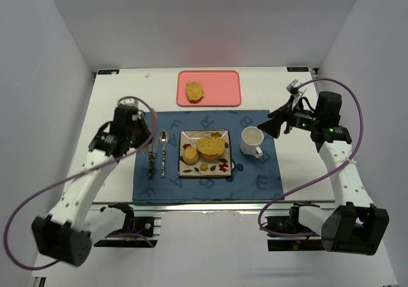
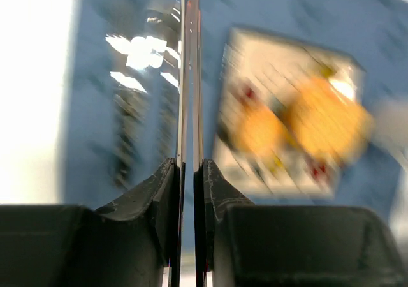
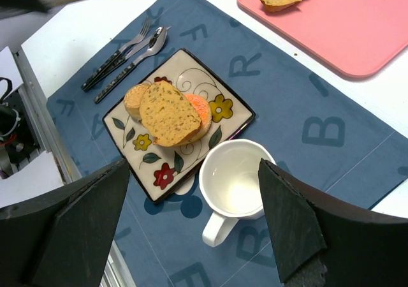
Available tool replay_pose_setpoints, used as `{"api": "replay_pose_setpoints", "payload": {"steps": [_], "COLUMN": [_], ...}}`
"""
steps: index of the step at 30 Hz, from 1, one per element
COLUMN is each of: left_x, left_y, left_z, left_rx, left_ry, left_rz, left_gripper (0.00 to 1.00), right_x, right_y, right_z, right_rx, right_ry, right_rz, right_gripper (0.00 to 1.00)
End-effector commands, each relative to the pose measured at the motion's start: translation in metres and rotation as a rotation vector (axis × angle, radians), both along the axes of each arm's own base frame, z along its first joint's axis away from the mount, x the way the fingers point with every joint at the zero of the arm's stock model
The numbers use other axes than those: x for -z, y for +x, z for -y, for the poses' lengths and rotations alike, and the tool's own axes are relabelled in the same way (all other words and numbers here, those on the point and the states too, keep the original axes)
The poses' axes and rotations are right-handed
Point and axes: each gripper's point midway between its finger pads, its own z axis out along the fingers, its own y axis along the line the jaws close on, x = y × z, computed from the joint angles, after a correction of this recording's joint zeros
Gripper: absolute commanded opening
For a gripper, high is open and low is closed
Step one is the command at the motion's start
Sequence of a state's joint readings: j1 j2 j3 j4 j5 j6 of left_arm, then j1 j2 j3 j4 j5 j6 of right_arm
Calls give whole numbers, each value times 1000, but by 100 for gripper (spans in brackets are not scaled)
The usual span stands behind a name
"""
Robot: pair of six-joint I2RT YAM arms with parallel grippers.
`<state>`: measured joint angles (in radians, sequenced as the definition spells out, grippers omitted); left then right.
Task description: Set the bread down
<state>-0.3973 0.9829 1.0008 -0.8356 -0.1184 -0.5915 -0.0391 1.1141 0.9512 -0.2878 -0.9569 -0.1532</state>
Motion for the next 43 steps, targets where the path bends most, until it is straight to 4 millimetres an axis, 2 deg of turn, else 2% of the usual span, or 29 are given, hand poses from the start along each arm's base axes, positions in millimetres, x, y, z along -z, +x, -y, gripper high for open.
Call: {"api": "replay_pose_setpoints", "payload": {"steps": [1,2,3,4,5,6,8,13,15,16,17,19,21,24,25,29,30,33,34,35,36,37,40,41,42,43], "left_x": [22,29,49,51,58,72,85,138,152,159,171,182,184,181,177,145,127,90,65,52,36,12,-19,-38,-38,-49], "left_y": [53,62,66,80,85,94,103,118,116,112,108,100,98,94,94,98,100,104,105,104,104,101,93,87,81,73], "left_z": [-62,-80,-118,-130,-140,-154,-160,-157,-156,-162,-164,-166,-168,-170,-174,-182,-184,-184,-181,-176,-171,-160,-127,-119,-109,-102], "left_rx": [-80,-109,-176,-183,-184,-180,-134,-50,-50,-75,-86,-92,-104,-125,-140,-196,-219,-253,-255,-258,-253,-226,-136,-129,-92,-80], "left_ry": [109,117,147,164,190,255,302,285,273,298,300,301,300,313,331,359,365,346,334,308,284,237,100,62,25,-4], "left_rz": [37,42,-1,35,30,12,-3,-99,-137,-166,-206,-245,-255,-262,-258,-177,-133,-57,9,45,82,158,270,338,351,393], "left_gripper": [10,11,12,14,15,17,18,36,43,50,54,56,61,77,97,98,98,98,98,98,98,98,98,98,98,98], "right_x": [-9,-9,-10,-10,-11,-10,-8,-10,-10,-9,-9,-8,-7,-4,-4,-5,-6,-6,-3,-6,0,0,3,3,2,-1], "right_y": [-2,-3,-3,-4,-5,-6,-8,-7,-7,-7,-7,-8,-8,-10,-10,-9,-8,0,4,9,18,23,33,36,37,39], "right_z": [-2,-2,-2,-2,-2,-2,-2,0,1,2,3,3,4,4,4,4,5,11,14,17,26,31,46,47,49,49], "right_rx": [-31,-33,-38,-42,-44,-49,-50,-39,-36,-31,-30,-24,-21,-19,-20,-26,-26,40,78,121,210,255,360,372,387,392], "right_ry": [9,5,1,0,-4,-8,-10,-23,-33,-42,-46,-52,-54,-54,-53,-64,-70,-77,-77,-76,-84,-93,-134,-137,-135,-126], "right_rz": [46,51,63,62,64,65,59,70,70,73,77,74,74,66,66,78,82,21,-19,-51,-118,-139,-161,-148,-138,-121], "right_gripper": [87,87,87,87,87,87,87,87,87,87,87,87,87,87,87,88,88,89,89,89,89,89,89,89,89,89]}}
